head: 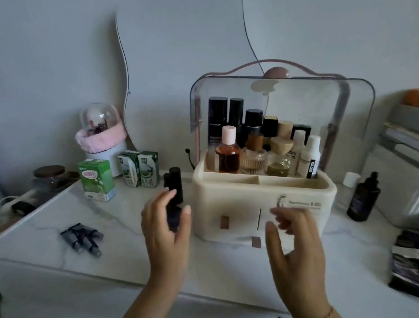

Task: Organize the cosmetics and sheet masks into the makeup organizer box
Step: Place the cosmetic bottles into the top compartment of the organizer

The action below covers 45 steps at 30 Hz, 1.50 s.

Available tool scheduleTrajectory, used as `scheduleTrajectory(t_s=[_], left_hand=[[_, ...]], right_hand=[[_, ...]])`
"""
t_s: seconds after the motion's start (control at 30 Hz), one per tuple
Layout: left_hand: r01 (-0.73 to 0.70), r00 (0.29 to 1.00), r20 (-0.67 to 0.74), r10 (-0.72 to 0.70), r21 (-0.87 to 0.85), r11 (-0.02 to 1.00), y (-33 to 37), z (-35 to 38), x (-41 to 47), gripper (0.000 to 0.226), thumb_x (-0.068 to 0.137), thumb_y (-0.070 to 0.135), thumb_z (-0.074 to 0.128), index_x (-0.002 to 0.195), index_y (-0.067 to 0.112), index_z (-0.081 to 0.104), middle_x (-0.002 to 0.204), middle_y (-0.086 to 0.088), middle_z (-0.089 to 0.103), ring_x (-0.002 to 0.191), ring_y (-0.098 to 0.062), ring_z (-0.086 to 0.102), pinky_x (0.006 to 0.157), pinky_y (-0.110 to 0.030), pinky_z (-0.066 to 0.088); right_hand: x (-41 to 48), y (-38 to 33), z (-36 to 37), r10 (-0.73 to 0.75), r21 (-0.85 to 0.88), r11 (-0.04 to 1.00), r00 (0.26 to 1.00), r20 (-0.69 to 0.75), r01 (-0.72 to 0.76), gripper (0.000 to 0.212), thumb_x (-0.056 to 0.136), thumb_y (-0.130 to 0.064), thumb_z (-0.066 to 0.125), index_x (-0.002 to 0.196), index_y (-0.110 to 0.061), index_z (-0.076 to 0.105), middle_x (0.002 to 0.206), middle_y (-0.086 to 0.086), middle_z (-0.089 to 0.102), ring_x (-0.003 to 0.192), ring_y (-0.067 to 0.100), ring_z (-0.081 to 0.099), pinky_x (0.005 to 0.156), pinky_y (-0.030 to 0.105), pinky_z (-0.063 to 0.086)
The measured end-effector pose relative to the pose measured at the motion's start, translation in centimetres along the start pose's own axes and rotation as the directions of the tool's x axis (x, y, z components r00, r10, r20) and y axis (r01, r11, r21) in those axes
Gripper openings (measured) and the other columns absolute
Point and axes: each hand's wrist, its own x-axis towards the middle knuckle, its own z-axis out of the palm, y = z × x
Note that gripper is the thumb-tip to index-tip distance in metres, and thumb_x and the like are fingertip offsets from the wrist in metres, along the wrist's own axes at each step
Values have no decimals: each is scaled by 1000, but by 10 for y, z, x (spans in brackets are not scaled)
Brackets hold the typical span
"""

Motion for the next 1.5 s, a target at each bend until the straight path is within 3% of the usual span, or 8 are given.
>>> scheduleTrajectory(t_s=[0.1, 0.2, 0.33, 0.57, 0.73, 0.97, 1.17, 1.5], left_hand=[[401, 916, 37, -399, -115, 909, -41, -14, 32, 31, 91, 36, 59, 119, 26, 52, 125, 6, 53, 124, -16, 49, 98, -18, 36], [592, 788, 291, -542, -118, 797, -74, -9, 63, 48, 89, 31, 64, 132, 15, 50, 137, -3, 53, 127, -17, 49, 105, -30, 37], [622, 716, 463, -522, -85, 778, -94, 9, 89, 57, 84, 22, 72, 135, 12, 50, 136, -4, 55, 125, -18, 51, 106, -32, 39], [642, 698, 498, -515, -116, 758, -107, 35, 97, 26, 75, 9, 78, 90, 27, 65, 91, 7, 69, 68, 5, 67, 51, -8, 47], [648, 691, 436, -577, -20, 761, -115, 49, 96, 29, 71, 19, 82, 95, 17, 65, 95, -6, 70, 86, -23, 67, 71, -36, 55], [543, 823, 272, -498, -122, 831, -103, 28, 104, 21, 74, 22, 80, 79, 29, 62, 80, 5, 67, 64, -2, 60, 41, -14, 44], [356, 905, 327, -272, -236, 904, -43, -31, 121, 17, 68, 35, 81, 83, 35, 73, 86, 7, 75, 88, -16, 70, 74, -31, 56], [94, 809, 575, 122, -333, 938, 71, -35, 78, 25, 64, 48, 73, 89, 49, 68, 89, 27, 71, 88, 3, 67, 76, -21, 54]], right_hand=[[-31, 1, 20, 171, 84, 978, 962, 214, -193, 13, 84, -11, 66, 83, -23, 60, 76, -13, 61, 75, 0, 56, 64, 9, 41], [-29, 11, 27, 328, 32, 927, 850, 412, -373, 15, 86, -20, 65, 74, -26, 61, 66, -3, 65, 67, 6, 58, 59, 16, 41], [-24, 16, 25, 390, 90, 871, 791, 471, -483, 19, 89, -26, 59, 70, -24, 61, 66, 4, 63, 58, 8, 52, 55, 16, 38], [-27, 16, 26, 403, 84, 871, 802, 441, -484, 19, 90, -27, 57, 73, -23, 62, 70, 5, 66, 67, 18, 59, 63, 28, 47], [-29, 16, 26, 407, 64, 874, 798, 445, -482, 16, 90, -26, 57, 74, -24, 63, 70, 5, 67, 67, 18, 60, 64, 30, 48], [-28, 15, 27, 403, 57, 880, 804, 438, -472, 18, 89, -26, 58, 72, -21, 62, 70, 10, 64, 69, 25, 58, 66, 35, 47], [-21, -11, 15, 259, 133, 940, 909, 325, -315, 15, 82, -14, 67, 78, -28, 65, 74, -8, 67, 69, 12, 61, 61, 19, 48], [78, -59, 10, -87, 159, 987, 874, 478, 12, 48, 76, -26, 71, 116, -37, 50, 88, -27, 53, 86, -16, 50, 71, 1, 41]])
